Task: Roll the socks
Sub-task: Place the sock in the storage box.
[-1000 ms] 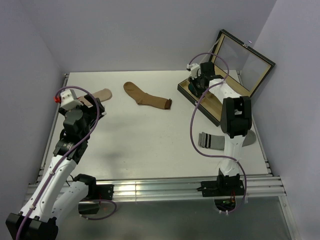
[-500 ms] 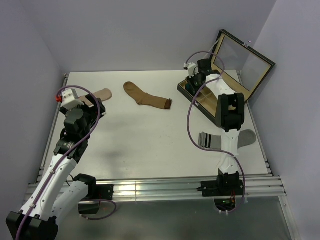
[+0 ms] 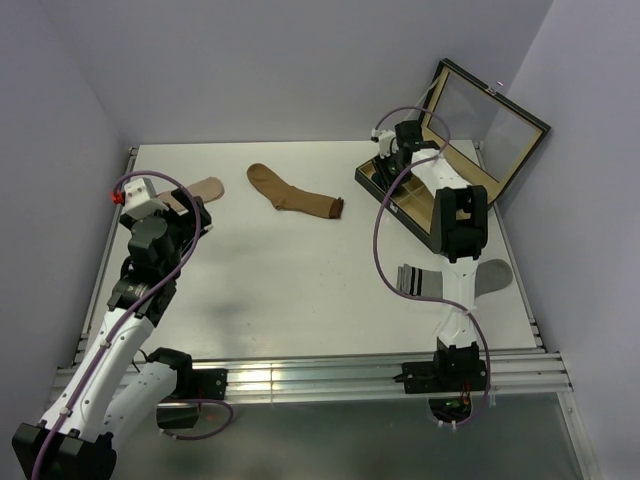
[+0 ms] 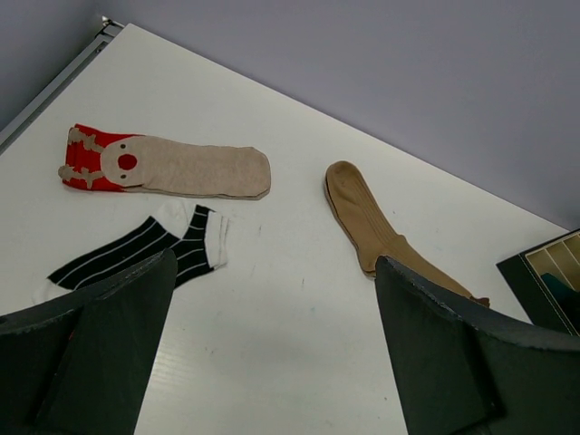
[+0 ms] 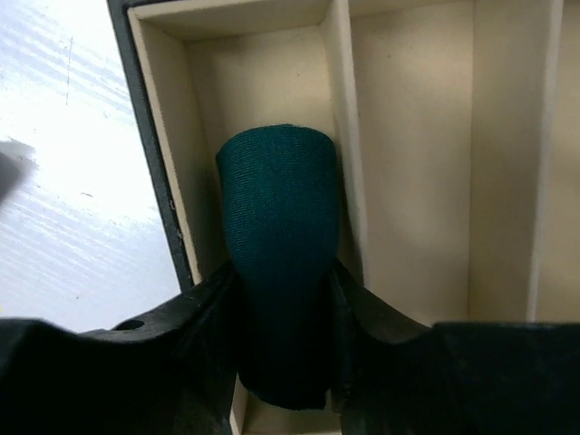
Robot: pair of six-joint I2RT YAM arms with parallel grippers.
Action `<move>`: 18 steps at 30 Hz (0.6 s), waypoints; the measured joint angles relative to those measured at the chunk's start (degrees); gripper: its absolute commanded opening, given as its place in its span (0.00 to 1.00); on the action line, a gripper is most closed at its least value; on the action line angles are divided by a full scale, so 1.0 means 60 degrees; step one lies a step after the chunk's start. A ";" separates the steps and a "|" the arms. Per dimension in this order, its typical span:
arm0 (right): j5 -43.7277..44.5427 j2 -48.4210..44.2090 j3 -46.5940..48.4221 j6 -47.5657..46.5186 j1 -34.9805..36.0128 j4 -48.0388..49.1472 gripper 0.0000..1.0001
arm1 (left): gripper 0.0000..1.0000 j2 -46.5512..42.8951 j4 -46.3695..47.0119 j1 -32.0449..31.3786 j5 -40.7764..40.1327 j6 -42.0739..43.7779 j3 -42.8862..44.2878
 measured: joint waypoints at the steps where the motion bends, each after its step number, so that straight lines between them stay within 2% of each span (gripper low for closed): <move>1: 0.0044 0.0000 -0.0015 0.0047 -0.0011 0.0047 0.49 | 0.96 0.0000 0.0000 0.0000 0.0000 0.0000 0.0000; 18: 0.0211 -0.0619 -0.1213 0.0175 -0.0080 0.1260 0.59 | 0.96 0.0000 0.0000 0.0000 0.0000 0.0000 0.0000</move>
